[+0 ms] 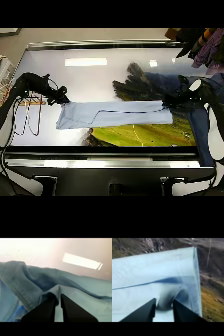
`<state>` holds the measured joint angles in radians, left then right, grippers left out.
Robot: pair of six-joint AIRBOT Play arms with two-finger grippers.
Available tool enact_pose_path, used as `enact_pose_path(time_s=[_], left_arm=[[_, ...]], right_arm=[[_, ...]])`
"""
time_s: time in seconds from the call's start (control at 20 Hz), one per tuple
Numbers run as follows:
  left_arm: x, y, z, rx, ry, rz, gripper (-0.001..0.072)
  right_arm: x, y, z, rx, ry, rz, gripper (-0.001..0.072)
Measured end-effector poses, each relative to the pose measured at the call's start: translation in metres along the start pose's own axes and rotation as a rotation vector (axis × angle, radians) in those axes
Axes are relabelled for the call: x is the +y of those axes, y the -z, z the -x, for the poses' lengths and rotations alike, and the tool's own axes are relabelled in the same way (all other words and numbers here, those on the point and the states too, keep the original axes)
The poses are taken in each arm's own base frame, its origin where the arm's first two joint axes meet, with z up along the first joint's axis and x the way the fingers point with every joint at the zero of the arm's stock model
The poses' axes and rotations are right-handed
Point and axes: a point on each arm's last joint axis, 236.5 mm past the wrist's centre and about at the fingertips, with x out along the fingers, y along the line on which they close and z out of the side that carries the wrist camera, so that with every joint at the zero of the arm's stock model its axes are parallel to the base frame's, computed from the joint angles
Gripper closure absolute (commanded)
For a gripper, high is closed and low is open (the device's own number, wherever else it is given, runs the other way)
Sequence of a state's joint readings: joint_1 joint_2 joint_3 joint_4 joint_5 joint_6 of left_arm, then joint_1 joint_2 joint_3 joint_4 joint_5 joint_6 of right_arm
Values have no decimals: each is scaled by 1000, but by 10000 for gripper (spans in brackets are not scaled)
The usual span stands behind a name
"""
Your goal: Fold the clothes and pants, and hang the long-sleeved shirts on hangers.
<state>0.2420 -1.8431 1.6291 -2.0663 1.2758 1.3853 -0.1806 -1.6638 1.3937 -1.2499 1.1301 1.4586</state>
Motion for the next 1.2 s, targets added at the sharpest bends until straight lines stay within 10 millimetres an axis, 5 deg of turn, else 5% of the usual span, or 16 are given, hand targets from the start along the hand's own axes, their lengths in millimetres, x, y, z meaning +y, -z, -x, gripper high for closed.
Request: enact_pose_path(time_s=[0.1,0.25,0.35,0.7,1.2], left_arm=[[0,-1,2,-7,-5,-5,294],[-2,-6,21,-53,-21,-31,275],[-6,-8,43,-102,-39,-63,186],[-16,3,118,-231,-111,-158,186],[-18,13,136,-246,-133,-178,187]], right_arm=[[-4,-1,11,16,-4,-21,228],[-29,-5,38,23,-7,-85,209],[-46,-1,45,46,-43,-148,199],[-59,19,14,174,-212,-207,197],[-51,20,-10,203,-308,-222,196]])
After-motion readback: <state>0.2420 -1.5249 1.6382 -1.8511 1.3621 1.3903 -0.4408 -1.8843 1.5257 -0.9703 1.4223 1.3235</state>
